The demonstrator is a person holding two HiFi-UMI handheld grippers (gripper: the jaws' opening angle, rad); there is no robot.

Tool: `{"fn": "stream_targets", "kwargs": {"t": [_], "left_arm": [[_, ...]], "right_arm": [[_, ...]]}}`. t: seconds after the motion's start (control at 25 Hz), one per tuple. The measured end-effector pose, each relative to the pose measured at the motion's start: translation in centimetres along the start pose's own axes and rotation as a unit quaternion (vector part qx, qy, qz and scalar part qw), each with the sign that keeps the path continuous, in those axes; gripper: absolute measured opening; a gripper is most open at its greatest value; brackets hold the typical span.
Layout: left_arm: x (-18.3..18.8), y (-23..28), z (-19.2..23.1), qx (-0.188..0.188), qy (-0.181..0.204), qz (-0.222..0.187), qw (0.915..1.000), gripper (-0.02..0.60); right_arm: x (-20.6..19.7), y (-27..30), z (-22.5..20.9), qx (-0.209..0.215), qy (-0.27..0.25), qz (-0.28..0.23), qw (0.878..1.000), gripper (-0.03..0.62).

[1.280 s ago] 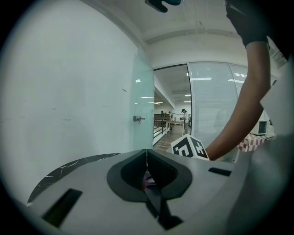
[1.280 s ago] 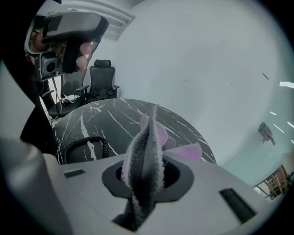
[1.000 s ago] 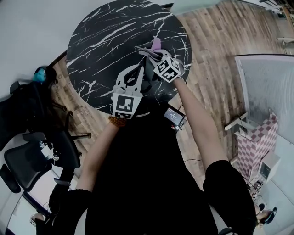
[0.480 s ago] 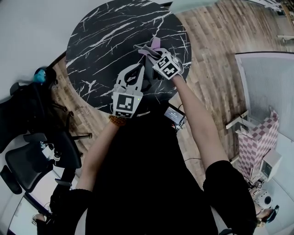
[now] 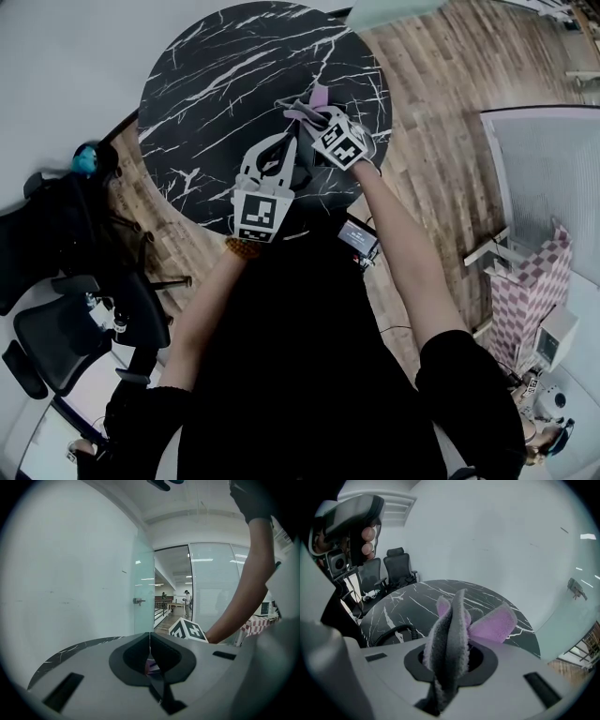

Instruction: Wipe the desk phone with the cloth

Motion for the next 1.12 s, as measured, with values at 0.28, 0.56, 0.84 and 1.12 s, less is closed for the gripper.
{"fn": "stream_targets", "kwargs": {"t": [0.28, 0.56, 0.84, 1.12], "left_arm": [[0.0, 0.1, 0.2, -0.002, 0.0, 0.0, 1.0, 0.017], [-0.1, 0.3, 0.4, -0.006, 0.003, 0.002, 1.0, 0.017], [-0.2, 0.3, 0.1, -0.013, 0.005, 0.006, 0.9999, 0.017], [-0.2, 0.3, 0.1, -0.022, 0.014, 0.01, 0.9996, 0.017]], "right_arm": [[-0.2, 0.0, 0.6, -0.003, -0.006, 0.008, 1.0, 0.069], [-1.0, 0.1, 1.7, 0.003, -0.005, 0.019, 1.0, 0.069], [-1.5, 0.0, 2.8, -0.001, 0.008, 0.026, 1.0, 0.069], [-1.9, 0.1, 4.0, 0.003, 0.016, 0.031, 0.999, 0.069]]}}
Point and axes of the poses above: the fingertips, and each gripper's own axes: y forward along the fingers, z to its left, x out of its top, the point moved 8 cm from there along -y, backward along the fingers, and after that the axes turned 10 degrees about -z, right-handed, at the moved point
